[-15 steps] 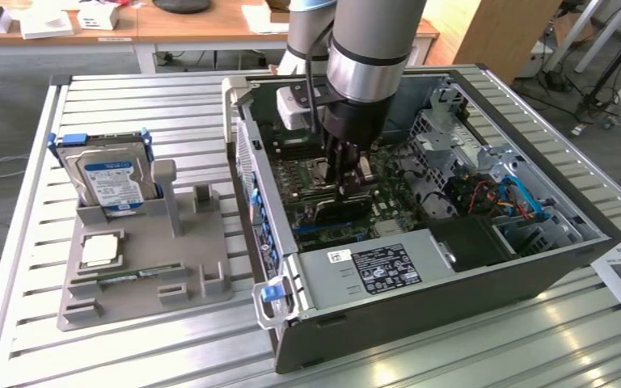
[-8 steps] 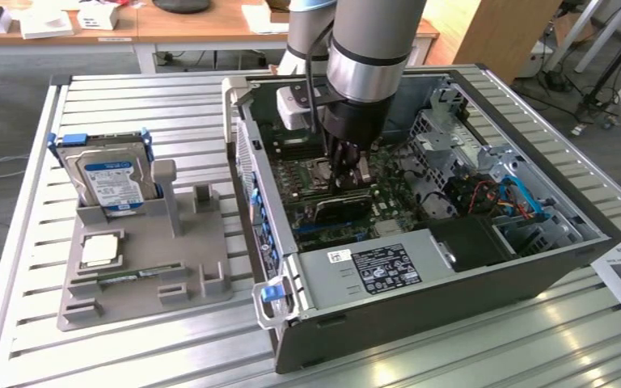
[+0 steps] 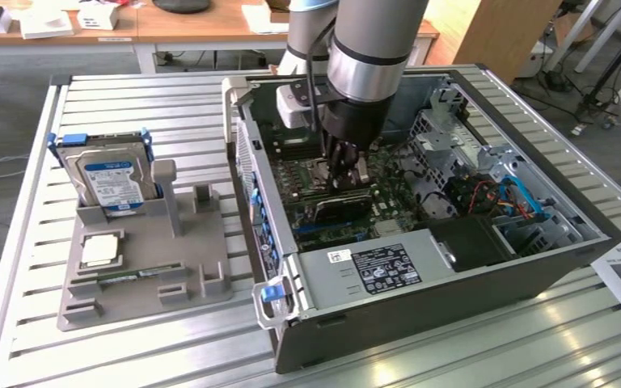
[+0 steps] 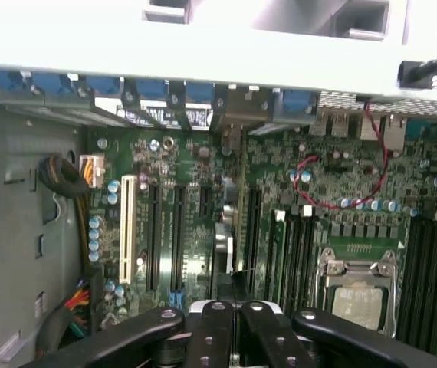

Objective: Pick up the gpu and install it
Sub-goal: 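Press down on the gpu until it lock into place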

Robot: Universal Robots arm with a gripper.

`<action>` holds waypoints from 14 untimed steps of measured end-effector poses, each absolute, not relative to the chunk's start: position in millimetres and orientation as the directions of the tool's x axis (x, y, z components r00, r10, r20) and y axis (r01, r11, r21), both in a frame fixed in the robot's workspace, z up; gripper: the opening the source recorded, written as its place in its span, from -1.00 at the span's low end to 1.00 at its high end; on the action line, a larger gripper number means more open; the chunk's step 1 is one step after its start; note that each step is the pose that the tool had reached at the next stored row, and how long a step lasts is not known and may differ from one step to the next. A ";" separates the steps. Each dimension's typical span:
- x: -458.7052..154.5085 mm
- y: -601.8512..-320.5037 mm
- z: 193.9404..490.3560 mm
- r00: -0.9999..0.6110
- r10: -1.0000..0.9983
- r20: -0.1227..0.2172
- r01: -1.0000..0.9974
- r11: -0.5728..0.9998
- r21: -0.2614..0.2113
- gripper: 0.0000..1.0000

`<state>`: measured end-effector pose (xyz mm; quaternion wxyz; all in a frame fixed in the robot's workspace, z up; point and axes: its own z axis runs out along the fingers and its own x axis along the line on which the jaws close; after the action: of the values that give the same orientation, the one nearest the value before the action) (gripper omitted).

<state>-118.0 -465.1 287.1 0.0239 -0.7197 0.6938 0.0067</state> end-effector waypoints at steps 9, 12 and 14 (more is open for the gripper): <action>-111.5 -464.5 283.5 0.036 -0.998 -0.043 -0.999 -0.036 -0.006 -0.79; -111.4 -464.3 281.7 0.036 -0.998 -0.043 -0.999 -0.036 -0.006 -0.79; -111.5 -464.1 279.3 0.037 -0.998 -0.043 -0.999 -0.036 -0.006 -0.79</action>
<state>-111.5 -464.1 279.3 0.0170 -0.7197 0.6939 0.0136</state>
